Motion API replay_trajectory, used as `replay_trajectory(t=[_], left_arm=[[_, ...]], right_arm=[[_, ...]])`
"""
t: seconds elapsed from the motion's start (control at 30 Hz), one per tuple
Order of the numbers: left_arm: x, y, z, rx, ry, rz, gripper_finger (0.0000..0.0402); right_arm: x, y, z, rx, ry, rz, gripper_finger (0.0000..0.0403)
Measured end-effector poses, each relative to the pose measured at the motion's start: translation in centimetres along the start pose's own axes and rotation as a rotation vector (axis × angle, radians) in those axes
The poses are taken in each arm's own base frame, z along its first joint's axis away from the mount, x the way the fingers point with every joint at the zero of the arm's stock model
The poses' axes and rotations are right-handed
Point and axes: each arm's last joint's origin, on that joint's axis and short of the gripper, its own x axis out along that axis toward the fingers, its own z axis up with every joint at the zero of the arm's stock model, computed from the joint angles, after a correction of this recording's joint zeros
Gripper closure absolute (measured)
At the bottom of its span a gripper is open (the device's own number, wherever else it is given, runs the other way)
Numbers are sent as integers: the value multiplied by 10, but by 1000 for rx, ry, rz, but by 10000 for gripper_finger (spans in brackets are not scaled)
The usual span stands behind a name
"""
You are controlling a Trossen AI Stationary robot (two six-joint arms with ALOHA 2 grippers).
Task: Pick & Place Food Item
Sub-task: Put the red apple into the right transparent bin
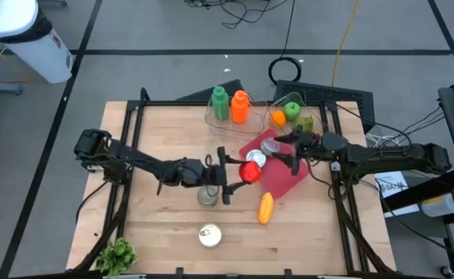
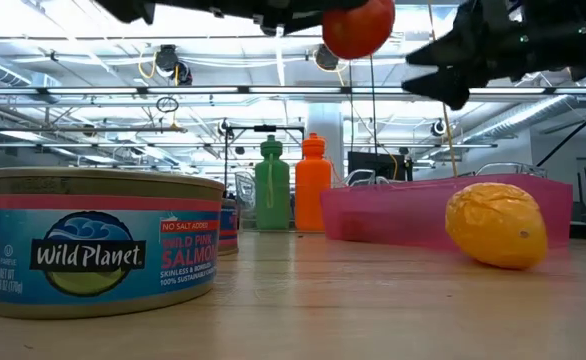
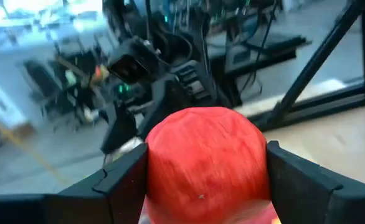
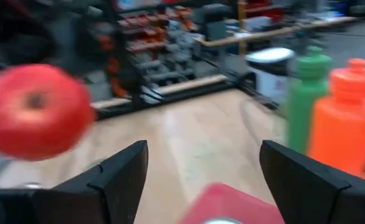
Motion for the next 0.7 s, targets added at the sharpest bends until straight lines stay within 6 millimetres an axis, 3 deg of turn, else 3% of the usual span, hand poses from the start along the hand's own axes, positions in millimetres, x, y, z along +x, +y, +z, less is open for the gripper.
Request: replay_trajectory(t=[0.13, 0.4, 0.7], left_arm=[[-4, 4, -9, 52, -61, 10, 125], [-2, 17, -5, 79, -150, 2, 125], [0, 23, -6, 65, -177, -24, 125]], right_arm=[[0, 5, 5, 2, -32, 146, 115], [14, 21, 1, -52, -79, 283, 109], [36, 35, -2, -96, -282, 427, 41]])
